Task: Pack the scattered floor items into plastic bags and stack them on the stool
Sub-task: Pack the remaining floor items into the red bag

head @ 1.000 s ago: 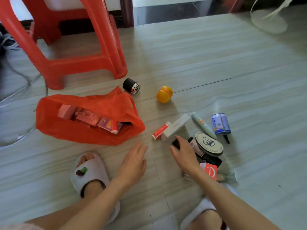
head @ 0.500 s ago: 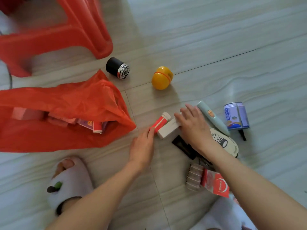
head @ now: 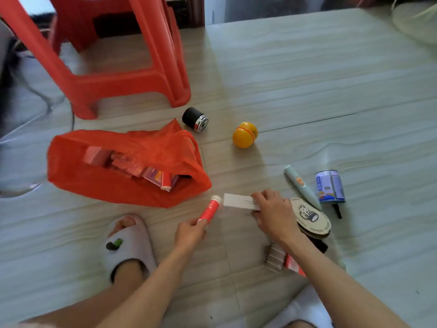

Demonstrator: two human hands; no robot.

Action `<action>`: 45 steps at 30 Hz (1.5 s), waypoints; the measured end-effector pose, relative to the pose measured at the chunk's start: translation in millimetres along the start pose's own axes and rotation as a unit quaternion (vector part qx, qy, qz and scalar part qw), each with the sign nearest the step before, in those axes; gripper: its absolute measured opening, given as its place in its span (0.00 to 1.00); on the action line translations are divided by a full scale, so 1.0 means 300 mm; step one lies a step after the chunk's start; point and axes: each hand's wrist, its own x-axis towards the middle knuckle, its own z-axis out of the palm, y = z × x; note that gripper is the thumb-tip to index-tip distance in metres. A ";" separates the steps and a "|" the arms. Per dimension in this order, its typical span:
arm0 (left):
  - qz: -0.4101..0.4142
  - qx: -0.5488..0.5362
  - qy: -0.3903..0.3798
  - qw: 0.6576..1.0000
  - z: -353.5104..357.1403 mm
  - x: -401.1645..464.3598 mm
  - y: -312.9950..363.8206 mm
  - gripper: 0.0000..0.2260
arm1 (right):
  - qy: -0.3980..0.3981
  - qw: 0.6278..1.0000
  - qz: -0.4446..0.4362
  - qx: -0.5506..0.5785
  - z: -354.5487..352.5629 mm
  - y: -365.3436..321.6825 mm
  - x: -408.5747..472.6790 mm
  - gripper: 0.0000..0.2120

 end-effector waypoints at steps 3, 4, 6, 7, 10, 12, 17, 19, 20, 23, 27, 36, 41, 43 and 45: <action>-0.043 -0.097 0.031 0.994 -0.099 -0.074 -0.060 0.04 | -0.036 0.998 0.009 0.046 -0.037 -0.107 -0.024 0.18; -0.042 -0.124 0.041 0.991 -0.131 -0.089 -0.066 0.03 | -0.064 0.994 0.019 0.084 -0.045 -0.146 -0.022 0.18; -0.038 -0.173 0.073 0.982 -0.194 -0.097 -0.057 0.02 | -0.112 0.972 0.063 0.198 -0.057 -0.226 -0.005 0.18; -0.039 -0.195 0.090 0.976 -0.224 -0.090 -0.047 0.02 | -0.131 0.951 0.089 0.266 -0.066 -0.267 0.008 0.18; -0.038 -0.243 0.143 0.959 -0.310 -0.051 0.008 0.06 | -0.180 0.881 0.143 0.414 -0.069 -0.382 0.061 0.15; -0.037 -0.249 0.165 0.954 -0.363 -0.011 0.035 0.08 | -0.215 0.839 0.178 0.468 -0.064 -0.453 0.102 0.14; -0.023 -0.256 0.202 0.945 -0.468 0.113 0.084 0.07 | -0.175 0.732 0.272 0.600 -0.007 -0.587 0.222 0.09; -0.018 -0.245 0.213 0.946 -0.484 0.155 0.105 0.11 | -0.138 0.645 0.301 0.688 0.014 -0.627 0.272 0.05; -0.009 -0.240 0.219 0.946 -0.489 0.168 0.119 0.11 | -0.121 0.605 0.312 0.722 0.025 -0.642 0.296 0.04; 0.031 -0.245 0.219 0.944 -0.492 0.184 0.162 0.08 | -0.091 0.525 0.325 0.781 0.066 -0.681 0.356 0.08; 0.094 -0.217 0.182 0.954 -0.472 0.153 0.155 0.12 | -0.099 0.454 0.295 0.835 0.079 -0.721 0.408 0.10; 0.094 -0.160 0.346 0.920 -0.538 0.139 0.085 0.22 | -0.035 0.805 0.275 0.525 0.084 -0.717 0.357 0.17; 0.012 -0.127 0.230 0.965 -0.527 0.174 0.116 0.21 | 0.111 0.943 0.248 0.189 0.053 -0.593 0.347 0.24; -0.023 -0.107 0.210 0.972 -0.512 0.200 0.091 0.14 | 0.075 0.952 0.264 0.138 0.043 -0.546 0.367 0.29; -0.029 -0.097 0.215 0.971 -0.498 0.212 0.071 0.07 | 0.049 0.949 0.283 0.131 0.051 -0.504 0.386 0.30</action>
